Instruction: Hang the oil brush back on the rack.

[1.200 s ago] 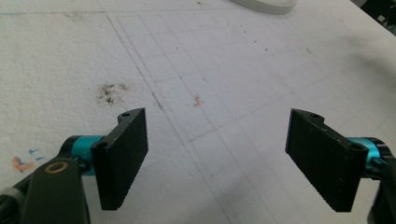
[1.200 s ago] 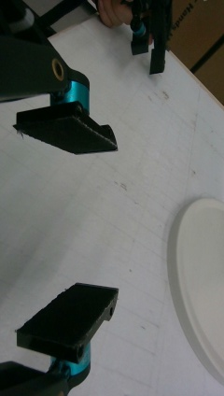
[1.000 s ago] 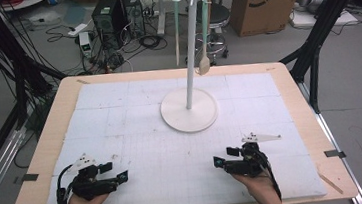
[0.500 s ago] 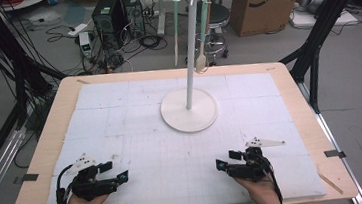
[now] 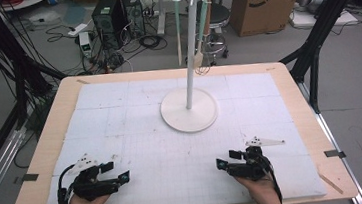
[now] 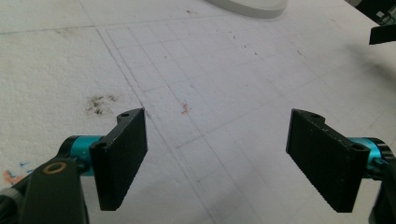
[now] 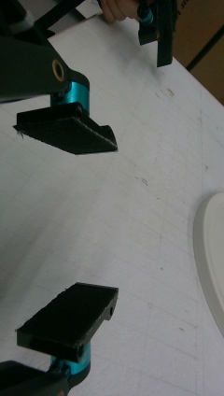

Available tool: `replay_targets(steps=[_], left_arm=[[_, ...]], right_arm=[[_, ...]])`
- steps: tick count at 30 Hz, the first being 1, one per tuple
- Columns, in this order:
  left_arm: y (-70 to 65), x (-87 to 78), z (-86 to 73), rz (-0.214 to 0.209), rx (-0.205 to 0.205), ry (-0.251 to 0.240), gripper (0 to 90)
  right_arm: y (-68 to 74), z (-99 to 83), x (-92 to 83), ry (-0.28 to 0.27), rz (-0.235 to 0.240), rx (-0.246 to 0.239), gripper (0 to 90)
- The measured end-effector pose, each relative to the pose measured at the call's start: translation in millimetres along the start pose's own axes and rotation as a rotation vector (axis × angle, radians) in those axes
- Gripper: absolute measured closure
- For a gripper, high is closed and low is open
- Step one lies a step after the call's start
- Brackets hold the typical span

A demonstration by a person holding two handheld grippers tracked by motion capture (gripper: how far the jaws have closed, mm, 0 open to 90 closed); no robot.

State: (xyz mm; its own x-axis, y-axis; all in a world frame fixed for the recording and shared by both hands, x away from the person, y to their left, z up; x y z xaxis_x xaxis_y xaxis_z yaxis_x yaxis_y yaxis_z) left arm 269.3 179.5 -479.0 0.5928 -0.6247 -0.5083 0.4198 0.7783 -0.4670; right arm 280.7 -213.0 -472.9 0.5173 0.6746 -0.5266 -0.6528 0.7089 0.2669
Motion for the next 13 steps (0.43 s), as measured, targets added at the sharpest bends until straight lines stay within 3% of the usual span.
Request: replay_targets(steps=[13], left_arm=[[0.4,0.1,0.0,0.001,0.001,-0.001,21.2]], right_arm=[[-0.1,0.1,-0.3,-0.001,0.006,0.003,24.5]])
Point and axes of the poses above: each handheld gripper's, and its own axes: x roughly forward along the jaws, z roughly out of its top, y roughly to its left, the point moved 6 cm from there along x, roughly forward along the jaws, and after that the axes turned 12 degrees about -x, right-handed, at the moved point
